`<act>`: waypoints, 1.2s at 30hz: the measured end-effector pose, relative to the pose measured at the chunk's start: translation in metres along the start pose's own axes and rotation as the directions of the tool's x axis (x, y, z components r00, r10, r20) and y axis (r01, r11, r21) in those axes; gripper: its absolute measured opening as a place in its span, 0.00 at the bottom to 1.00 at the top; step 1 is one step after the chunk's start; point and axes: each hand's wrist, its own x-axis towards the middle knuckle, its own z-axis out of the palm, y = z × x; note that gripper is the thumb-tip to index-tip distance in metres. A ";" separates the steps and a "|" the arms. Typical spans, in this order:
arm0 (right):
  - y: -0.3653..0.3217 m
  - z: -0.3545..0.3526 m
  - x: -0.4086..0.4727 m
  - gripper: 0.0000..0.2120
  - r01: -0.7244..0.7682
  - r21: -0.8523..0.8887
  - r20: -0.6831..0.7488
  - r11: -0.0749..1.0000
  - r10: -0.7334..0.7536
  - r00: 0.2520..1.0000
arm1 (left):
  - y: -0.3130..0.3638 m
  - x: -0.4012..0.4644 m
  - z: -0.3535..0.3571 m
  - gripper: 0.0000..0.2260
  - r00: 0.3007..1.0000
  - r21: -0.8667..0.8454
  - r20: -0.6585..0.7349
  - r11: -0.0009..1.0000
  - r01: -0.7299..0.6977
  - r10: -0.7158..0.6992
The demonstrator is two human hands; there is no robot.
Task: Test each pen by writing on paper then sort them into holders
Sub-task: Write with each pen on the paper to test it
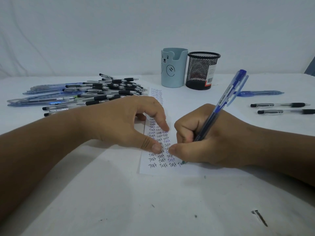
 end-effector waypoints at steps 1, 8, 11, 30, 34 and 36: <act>0.001 0.000 0.000 0.22 0.001 -0.004 -0.010 1.000 -0.001 1.000 | 0.000 0.000 0.000 0.18 1.000 0.000 0.004 1.000 0.000 0.000; 0.001 -0.001 0.000 0.22 -0.006 0.011 0.022 1.000 0.006 1.000 | -0.001 0.000 0.000 0.18 1.000 -0.003 0.003 1.000 -0.005 0.005; 0.002 -0.002 -0.001 0.21 -0.005 0.016 0.011 1.000 0.005 1.000 | -0.002 0.001 0.001 0.18 1.000 0.001 -0.004 1.000 -0.010 0.010; 0.013 -0.001 0.002 0.22 0.025 0.081 -0.027 0.996 -0.023 0.999 | -0.003 0.001 0.000 0.19 1.000 0.024 -0.009 1.000 0.006 -0.006; 0.012 -0.011 0.007 0.17 0.053 0.392 -0.141 0.918 0.003 0.990 | -0.001 0.000 -0.002 0.19 1.000 0.035 0.005 0.999 0.014 -0.014; 0.013 -0.022 0.014 0.17 0.114 0.432 -0.255 0.895 -0.001 0.967 | -0.001 0.001 -0.002 0.20 1.000 0.053 0.014 0.998 0.022 -0.023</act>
